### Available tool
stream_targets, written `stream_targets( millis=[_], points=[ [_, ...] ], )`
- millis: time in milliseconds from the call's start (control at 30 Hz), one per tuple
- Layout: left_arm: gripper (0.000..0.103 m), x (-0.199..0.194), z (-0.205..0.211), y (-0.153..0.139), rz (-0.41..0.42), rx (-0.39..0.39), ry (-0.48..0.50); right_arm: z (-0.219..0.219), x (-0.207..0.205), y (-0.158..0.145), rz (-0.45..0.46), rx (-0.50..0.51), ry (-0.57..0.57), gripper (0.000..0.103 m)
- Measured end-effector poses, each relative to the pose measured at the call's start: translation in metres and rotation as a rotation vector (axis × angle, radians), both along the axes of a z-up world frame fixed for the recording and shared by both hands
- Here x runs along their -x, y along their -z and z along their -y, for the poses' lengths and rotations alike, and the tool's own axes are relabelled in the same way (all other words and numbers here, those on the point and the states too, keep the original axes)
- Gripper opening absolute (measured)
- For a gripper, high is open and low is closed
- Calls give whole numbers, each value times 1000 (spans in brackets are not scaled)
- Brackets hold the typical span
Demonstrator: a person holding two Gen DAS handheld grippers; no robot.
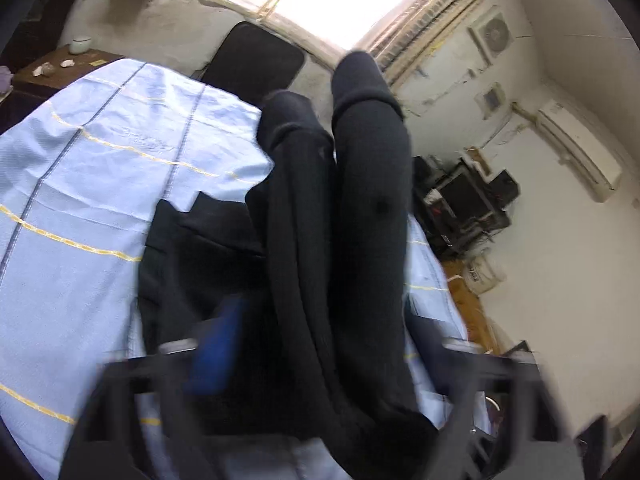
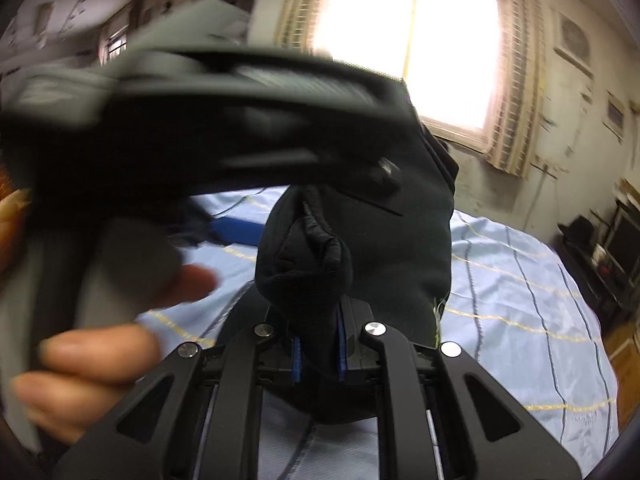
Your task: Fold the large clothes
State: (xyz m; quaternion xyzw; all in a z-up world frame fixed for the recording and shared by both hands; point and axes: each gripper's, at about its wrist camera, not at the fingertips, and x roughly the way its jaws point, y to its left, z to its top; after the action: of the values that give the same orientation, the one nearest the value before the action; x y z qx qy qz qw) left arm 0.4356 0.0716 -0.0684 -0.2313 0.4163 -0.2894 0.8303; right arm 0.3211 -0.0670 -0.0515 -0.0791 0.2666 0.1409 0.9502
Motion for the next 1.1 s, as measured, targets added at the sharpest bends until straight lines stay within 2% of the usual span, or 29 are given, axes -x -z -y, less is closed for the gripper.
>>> stream_targets(
  millis=[33,67,133,167,233,267,300,367,400,467,600,800,900,1033,1100],
  points=[
    [32,-2,-8,4,-20,55,23,-4,2,0,1,10,-18,12],
    [28,-6,-15,8,-43,106,34,-6,4,0,2,20,-29,17],
    [27,-7,-18,8,-30,83,14,-7,4,0,10,37,-49,19],
    [27,-5,-16,6,-16,63,14,-7,6,0,24,55,-55,24],
    [27,-3,-16,1,3,36,11,-11,11,2,56,111,-52,40],
    [27,-3,-19,-2,14,26,3,-15,14,4,81,160,-35,62],
    [27,-3,-24,-3,20,23,-9,-15,16,7,108,189,-23,66],
    [27,-4,-34,-2,21,17,-30,-13,18,12,114,191,-21,66],
    [27,-5,-40,1,16,7,-42,-12,16,13,92,178,-24,55],
    [27,-10,-50,7,1,-16,-68,-10,11,16,62,154,-32,39],
    [29,-24,-62,30,-42,-105,-107,-20,2,22,5,110,-102,39],
    [34,-49,-78,81,-183,-221,-190,-41,-30,57,-184,15,-206,38],
    [35,-50,-75,81,-177,-272,-200,-44,-44,72,-255,-23,-223,37],
    [37,-47,-59,74,-134,-376,-207,-36,-48,74,-271,-60,-232,35],
    [37,-47,-57,72,-128,-387,-210,-26,-52,73,-283,-100,-229,33]
  ],
)
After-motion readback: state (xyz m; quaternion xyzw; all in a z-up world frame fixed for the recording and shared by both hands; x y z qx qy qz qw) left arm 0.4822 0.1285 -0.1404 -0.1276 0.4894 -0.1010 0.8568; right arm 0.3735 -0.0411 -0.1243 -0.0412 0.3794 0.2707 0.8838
